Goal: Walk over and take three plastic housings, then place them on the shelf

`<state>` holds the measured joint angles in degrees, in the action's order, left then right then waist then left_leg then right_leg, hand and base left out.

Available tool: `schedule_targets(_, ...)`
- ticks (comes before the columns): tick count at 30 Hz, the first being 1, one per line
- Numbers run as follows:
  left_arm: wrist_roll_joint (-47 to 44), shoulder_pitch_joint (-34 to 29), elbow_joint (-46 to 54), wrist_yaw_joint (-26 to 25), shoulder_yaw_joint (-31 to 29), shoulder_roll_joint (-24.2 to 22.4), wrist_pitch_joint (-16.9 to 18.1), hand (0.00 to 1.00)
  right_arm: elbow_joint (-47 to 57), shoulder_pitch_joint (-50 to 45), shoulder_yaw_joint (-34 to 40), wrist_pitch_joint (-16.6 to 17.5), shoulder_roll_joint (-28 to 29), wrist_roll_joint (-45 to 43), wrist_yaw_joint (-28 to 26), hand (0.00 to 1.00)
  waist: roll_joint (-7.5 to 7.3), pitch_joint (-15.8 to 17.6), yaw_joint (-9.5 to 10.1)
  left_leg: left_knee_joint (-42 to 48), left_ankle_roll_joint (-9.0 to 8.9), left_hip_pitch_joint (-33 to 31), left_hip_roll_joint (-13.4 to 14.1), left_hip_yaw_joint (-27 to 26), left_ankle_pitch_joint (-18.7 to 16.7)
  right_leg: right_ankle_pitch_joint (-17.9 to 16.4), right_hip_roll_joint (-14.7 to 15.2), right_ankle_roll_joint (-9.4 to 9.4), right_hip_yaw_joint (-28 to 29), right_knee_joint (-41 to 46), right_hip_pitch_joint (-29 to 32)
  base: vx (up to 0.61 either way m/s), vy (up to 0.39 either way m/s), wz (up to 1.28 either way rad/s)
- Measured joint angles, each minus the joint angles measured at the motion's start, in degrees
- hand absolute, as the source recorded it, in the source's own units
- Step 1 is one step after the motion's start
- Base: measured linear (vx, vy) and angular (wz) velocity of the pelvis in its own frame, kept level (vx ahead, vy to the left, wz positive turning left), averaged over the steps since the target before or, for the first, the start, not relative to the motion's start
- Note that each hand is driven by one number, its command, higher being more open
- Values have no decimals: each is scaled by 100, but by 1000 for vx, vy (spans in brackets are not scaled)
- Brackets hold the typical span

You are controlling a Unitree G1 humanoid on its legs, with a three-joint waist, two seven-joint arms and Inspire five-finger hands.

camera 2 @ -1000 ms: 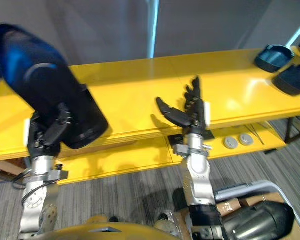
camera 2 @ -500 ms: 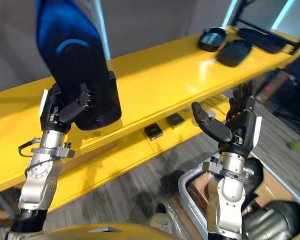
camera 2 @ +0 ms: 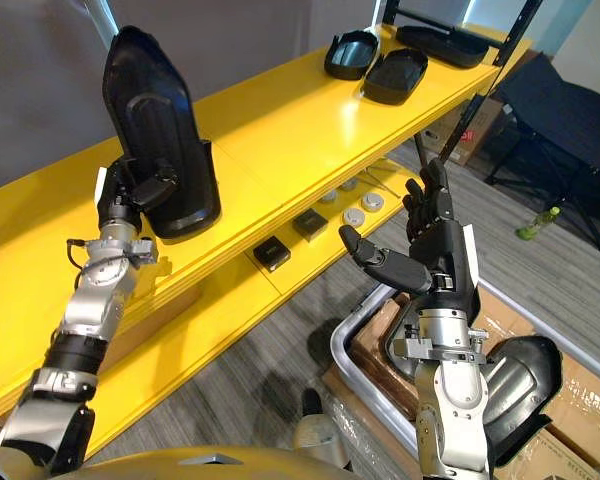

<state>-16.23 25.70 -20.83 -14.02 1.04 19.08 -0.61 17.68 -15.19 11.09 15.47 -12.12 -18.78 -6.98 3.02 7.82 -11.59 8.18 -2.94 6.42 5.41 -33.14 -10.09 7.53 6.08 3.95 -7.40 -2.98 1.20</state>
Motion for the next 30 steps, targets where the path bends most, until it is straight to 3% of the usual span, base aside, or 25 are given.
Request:
schedule_targets(4,-524,468,-502,-162,-148,132,-121,0,-135,19,-68,-84,-175,-85,-67,100,68,108,-39,-91,37,2,-77,-11,31,11,15,15,56,-7,47,-61,4,-4)
schedule_targets(8,-836,815,-841,-232,-212,204,-194,0,-135,43,-211,-262,-172,-231,-125,100,31,225,-103,-140,46,-13,-86,-8,56,22,34,20,130,-13,108,-70,-7,-7)
schedule_targets(9,-869,958,-955,-275,-212,234,-205,100,-134,43,-292,-275,-172,-230,-125,100,-3,258,-131,-127,47,-67,-98,-10,55,49,45,17,154,-14,170,-87,-4,-6)
schedule_targets(14,-979,1455,-1371,-348,-185,355,-249,100,-133,231,-537,-296,-173,-228,-116,100,-164,563,-193,34,85,-220,-101,-7,24,147,79,3,222,-18,280,-106,-3,-4)
schedule_targets(20,-972,2253,-1543,-575,-42,629,-326,100,-100,938,-798,-423,-413,-238,141,100,-161,1203,-270,834,220,-851,48,56,-254,326,132,27,275,-7,600,-151,-2,1)
schedule_targets(30,-971,2641,-1504,-1067,126,673,-319,100,-93,924,-1137,-509,-413,-463,375,100,-167,1514,-267,1383,291,-1235,192,226,-481,330,130,36,257,164,786,-94,6,3)
